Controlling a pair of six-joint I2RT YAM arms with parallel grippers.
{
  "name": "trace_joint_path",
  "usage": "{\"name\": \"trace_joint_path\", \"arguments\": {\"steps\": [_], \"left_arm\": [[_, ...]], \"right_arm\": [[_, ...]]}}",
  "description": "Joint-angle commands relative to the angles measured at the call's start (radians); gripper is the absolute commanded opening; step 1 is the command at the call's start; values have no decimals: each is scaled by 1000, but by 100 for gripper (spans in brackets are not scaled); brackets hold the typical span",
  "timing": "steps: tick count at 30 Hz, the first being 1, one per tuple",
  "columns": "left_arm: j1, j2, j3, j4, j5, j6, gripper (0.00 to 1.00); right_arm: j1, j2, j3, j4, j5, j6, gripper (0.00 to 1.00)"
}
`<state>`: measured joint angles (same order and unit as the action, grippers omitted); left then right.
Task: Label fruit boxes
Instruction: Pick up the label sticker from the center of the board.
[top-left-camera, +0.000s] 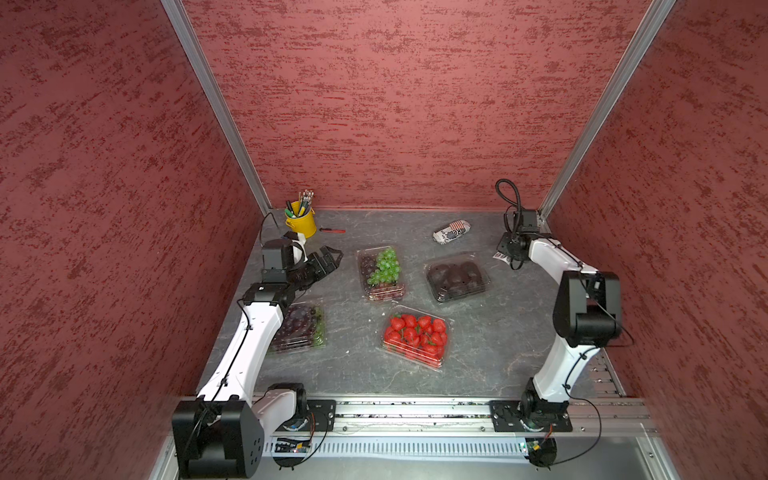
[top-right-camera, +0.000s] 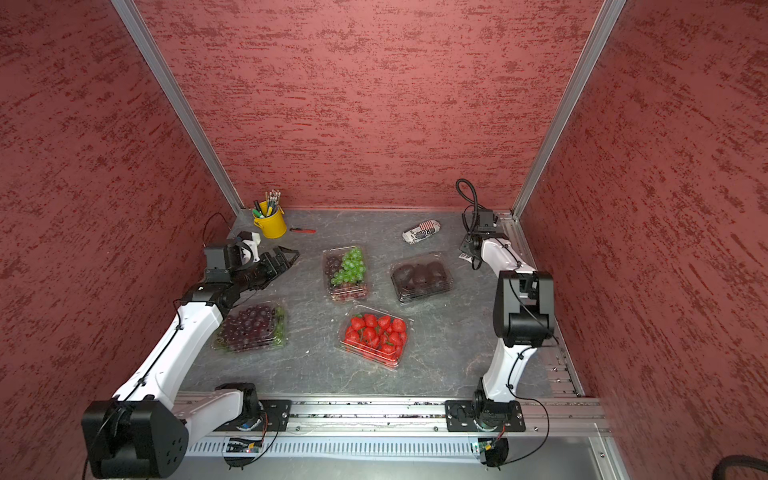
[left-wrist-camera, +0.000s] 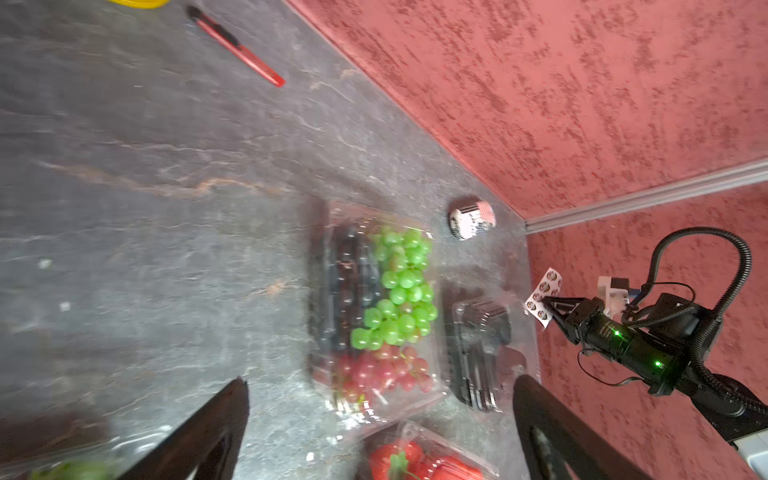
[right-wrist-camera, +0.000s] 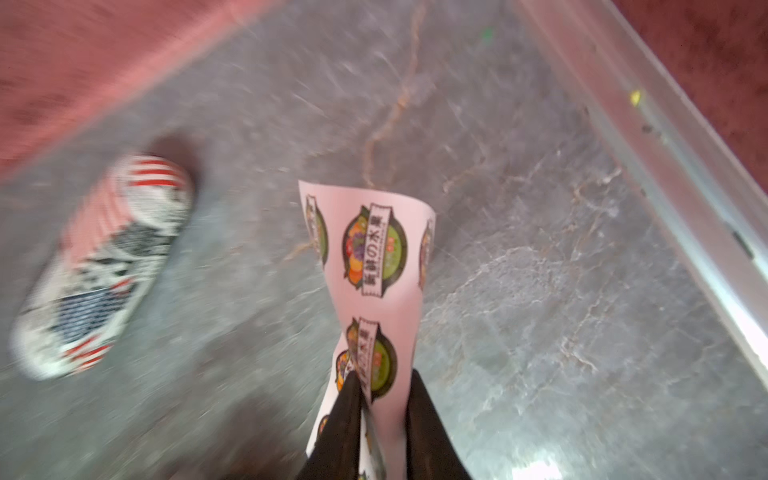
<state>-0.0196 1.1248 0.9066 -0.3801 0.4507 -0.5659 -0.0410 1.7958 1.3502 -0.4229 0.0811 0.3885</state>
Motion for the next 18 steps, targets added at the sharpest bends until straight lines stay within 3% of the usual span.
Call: {"name": "trace_joint_path", "arguments": {"steps": [1, 10, 18], "left_arm": [[-50, 36, 70, 54, 42, -49, 100], [-229, 196, 223, 206, 108, -214, 99], [-327, 371, 336, 430, 253, -355, 82]], "right_arm": [[15, -114, -48, 66, -93, -52, 21], [134, -337, -134, 152, -308, -96, 23], [332, -436, -156, 256, -358, -59, 25]]}}
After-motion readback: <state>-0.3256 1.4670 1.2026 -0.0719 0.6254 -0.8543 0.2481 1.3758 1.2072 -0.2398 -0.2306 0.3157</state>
